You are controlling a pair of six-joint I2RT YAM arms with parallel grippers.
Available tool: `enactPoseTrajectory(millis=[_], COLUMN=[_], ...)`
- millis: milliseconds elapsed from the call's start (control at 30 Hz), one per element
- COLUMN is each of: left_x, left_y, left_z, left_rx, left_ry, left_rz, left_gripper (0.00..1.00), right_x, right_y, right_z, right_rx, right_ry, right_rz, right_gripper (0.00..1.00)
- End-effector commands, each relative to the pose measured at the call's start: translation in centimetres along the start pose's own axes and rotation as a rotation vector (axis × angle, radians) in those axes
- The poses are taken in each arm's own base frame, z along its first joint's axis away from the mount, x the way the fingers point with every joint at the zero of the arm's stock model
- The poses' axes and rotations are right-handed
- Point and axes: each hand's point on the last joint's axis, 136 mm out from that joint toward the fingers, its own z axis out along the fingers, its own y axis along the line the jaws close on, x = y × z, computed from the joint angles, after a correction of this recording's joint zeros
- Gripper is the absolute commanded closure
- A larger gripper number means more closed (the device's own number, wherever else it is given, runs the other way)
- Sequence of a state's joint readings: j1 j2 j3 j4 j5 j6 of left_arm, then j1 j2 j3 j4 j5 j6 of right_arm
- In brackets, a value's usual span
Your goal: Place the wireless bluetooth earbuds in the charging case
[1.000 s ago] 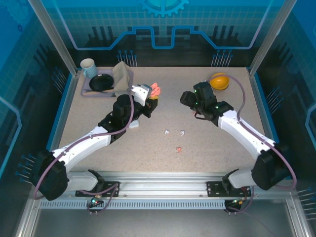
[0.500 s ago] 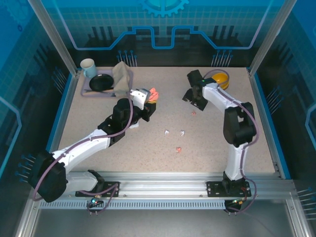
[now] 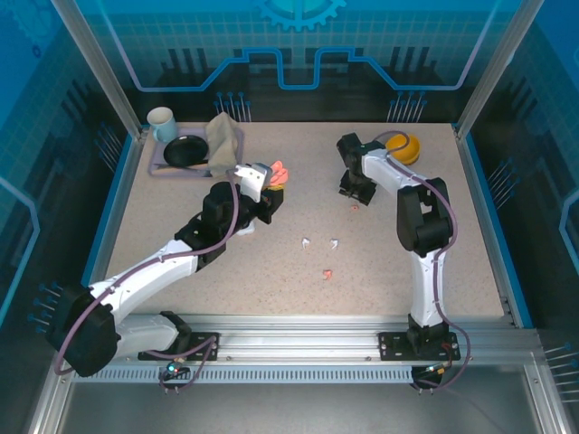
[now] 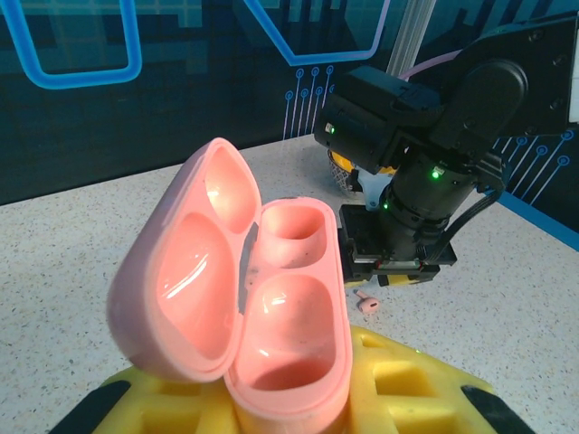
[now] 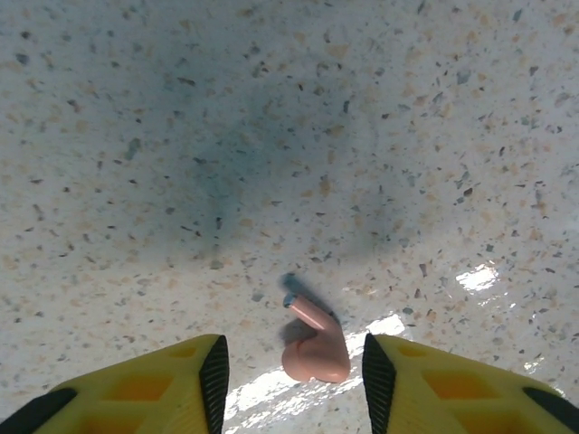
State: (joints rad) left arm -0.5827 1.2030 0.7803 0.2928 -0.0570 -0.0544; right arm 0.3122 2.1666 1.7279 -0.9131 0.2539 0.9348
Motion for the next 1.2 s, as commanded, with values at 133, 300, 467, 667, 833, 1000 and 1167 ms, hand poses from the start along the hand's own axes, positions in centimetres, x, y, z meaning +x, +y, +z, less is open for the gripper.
enactPoseTrajectory(millis=[133,300,467,667,833,1000,1167], left_x=[-0.4,-0.6,-0.7,-0.7,-0.8,-1.1,-1.4], left_y=[-0.2,-0.2,-0.3,-0.5,-0.7,-0.8,-0.8], left_z=[0.0,0.1,0.5,1.0,1.1,1.1,1.0], left_rx=[0.005,0.008,0.013,0.025,0.031,0.034,0.034], left_ry=[-0.014,-0.013,-0.013,-0.003,-0.002,-0.005,-0.01], left_rz=[-0.023,-0.028,-0.029,-0.029,-0.029,-0.028,-0.021], left_gripper=[1.0,1.0,1.0,1.0,1.0,1.0,1.0], right_x=[1.8,3.4,5.7,8.3,7.6,6.0,5.4], right_y=[-3.3,-4.6,-6.1,-8.1,-9.2,-9.7,-8.6], right_z=[1.8,1.8,0.9,-0.6,-3.5,-4.3,-3.0], right_rx=[0.073,0.066,0.015,-0.042,-0.073,-0.056,-0.079], right_ry=[0.047,0.068,0.083,0.089,0.002,-0.023,0.029], right_rz=[0.0,0.01,0.038,0.06,0.091,0.122,0.144], right_gripper=[0.62,0.64,0.67,0.67,0.5,0.42,0.37])
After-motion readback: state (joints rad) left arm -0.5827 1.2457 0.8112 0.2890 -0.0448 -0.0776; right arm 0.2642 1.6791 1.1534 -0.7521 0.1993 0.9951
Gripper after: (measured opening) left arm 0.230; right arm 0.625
